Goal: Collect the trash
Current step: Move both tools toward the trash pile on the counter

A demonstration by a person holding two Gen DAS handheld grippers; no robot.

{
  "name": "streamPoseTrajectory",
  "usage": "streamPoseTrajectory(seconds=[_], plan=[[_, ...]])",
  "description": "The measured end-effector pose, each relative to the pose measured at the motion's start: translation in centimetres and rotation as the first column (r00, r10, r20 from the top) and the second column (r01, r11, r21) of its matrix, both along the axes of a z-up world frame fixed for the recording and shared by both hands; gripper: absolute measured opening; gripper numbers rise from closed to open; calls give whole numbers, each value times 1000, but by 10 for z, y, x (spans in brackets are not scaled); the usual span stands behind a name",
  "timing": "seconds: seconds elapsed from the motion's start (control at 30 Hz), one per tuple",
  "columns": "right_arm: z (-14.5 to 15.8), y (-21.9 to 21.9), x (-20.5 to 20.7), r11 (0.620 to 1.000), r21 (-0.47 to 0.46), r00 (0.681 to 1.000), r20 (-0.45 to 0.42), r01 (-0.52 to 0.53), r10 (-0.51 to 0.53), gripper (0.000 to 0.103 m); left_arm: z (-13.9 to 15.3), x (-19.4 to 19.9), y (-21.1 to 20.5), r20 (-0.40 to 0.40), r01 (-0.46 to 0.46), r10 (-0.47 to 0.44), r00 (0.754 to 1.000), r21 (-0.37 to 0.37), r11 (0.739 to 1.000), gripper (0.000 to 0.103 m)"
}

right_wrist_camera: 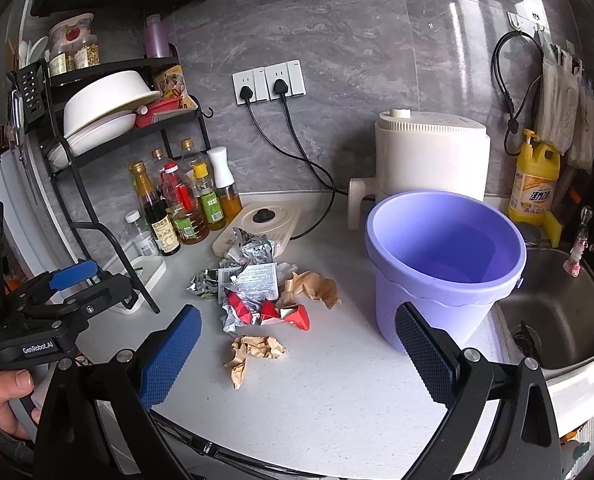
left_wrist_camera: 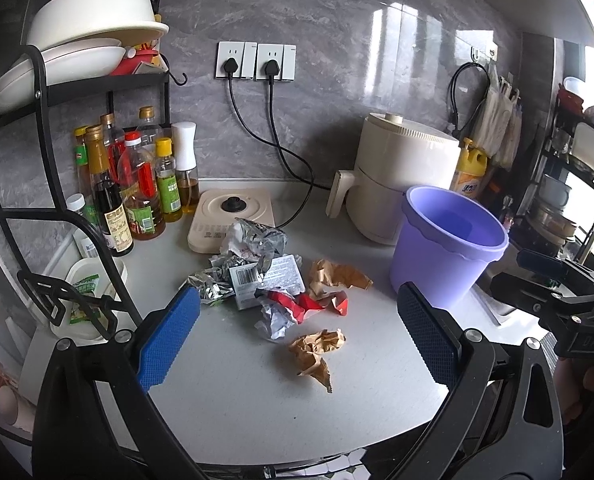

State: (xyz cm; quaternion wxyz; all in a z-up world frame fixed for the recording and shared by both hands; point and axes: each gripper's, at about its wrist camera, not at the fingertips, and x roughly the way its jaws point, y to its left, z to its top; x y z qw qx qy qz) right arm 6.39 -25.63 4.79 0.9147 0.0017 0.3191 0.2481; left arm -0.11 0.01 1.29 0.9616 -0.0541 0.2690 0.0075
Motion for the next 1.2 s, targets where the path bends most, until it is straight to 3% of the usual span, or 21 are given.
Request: streamPoseTrajectory(seconds=[1.2], plan=[[8, -6, 2, 1000, 15, 999, 40, 10, -10, 95, 9, 1, -2, 25, 0, 0, 1000, 3, 1000, 98]])
